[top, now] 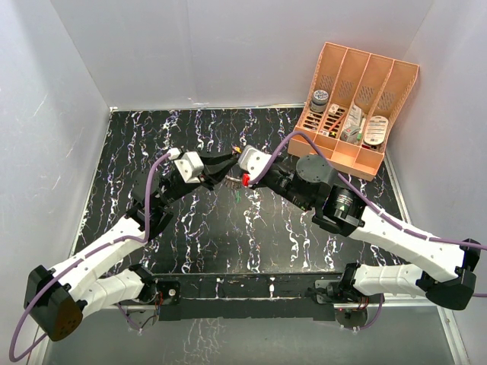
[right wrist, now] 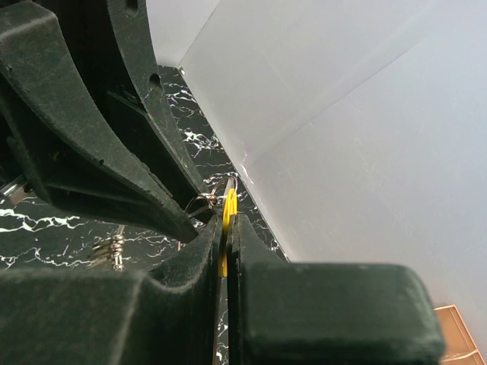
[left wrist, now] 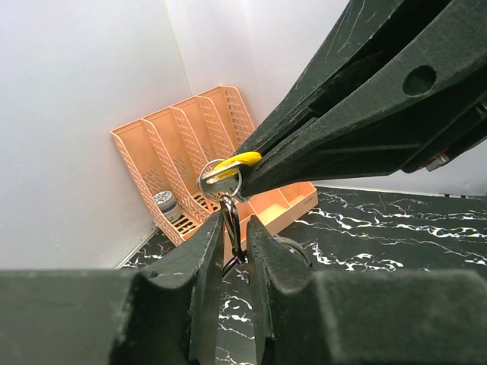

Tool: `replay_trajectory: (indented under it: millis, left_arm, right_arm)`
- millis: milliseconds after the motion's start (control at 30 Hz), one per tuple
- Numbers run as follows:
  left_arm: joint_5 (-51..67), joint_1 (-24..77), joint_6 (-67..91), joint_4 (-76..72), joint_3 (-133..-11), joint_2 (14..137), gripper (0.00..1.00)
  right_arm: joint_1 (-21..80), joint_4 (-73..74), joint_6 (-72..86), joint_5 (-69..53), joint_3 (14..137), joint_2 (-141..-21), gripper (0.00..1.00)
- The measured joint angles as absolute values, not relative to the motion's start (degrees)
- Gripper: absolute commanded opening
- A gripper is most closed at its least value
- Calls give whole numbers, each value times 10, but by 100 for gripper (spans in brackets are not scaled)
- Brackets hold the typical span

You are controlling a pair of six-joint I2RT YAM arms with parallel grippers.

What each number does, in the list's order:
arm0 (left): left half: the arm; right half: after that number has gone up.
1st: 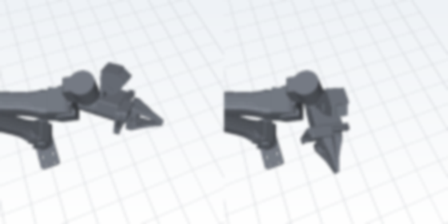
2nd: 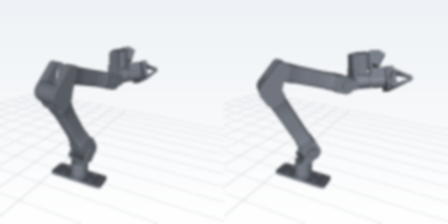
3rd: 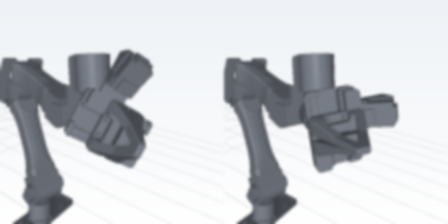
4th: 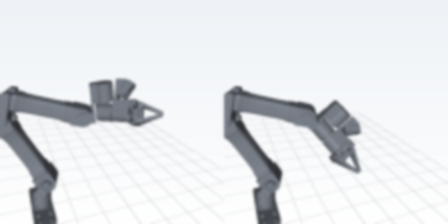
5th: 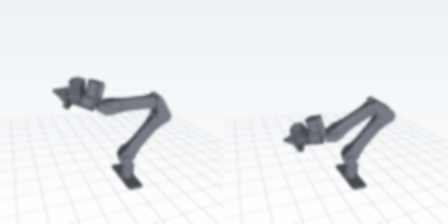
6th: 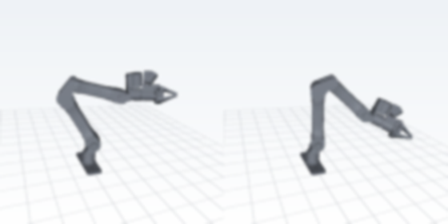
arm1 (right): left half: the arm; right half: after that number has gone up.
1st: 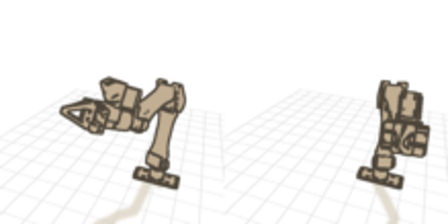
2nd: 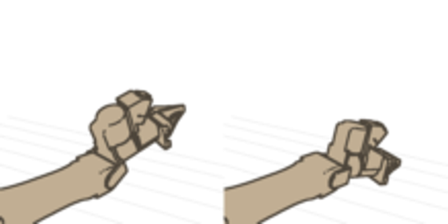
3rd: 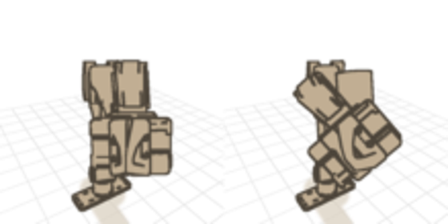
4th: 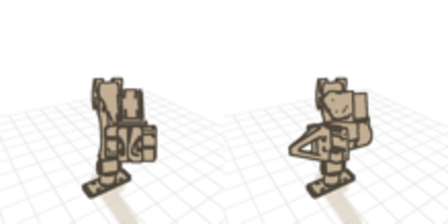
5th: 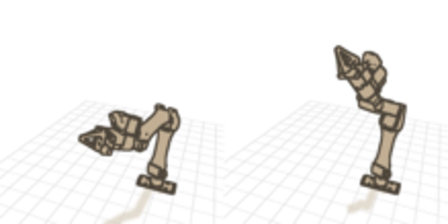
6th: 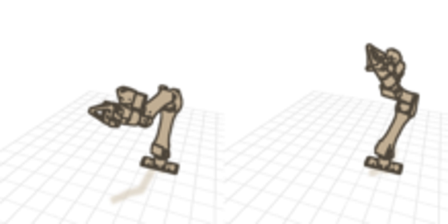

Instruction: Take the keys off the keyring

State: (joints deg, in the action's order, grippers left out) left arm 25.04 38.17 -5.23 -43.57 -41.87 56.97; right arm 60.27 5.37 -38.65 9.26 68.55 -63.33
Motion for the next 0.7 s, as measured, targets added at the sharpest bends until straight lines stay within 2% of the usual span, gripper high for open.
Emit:
replay_trajectory:
  millis: [133, 500, 700]
  left_arm:
    - [249, 380, -50, -441, -413, 569, 11]
    - [249, 376, -51, -433, -408, 557, 20]
    - [253, 376, -51, -430, -406, 555, 20]
  right_arm:
    - [603, 55, -386, 93, 686, -634, 0]
    - [603, 55, -387, 92, 686, -634, 0]
    - [603, 56, -387, 93, 686, -635, 0]
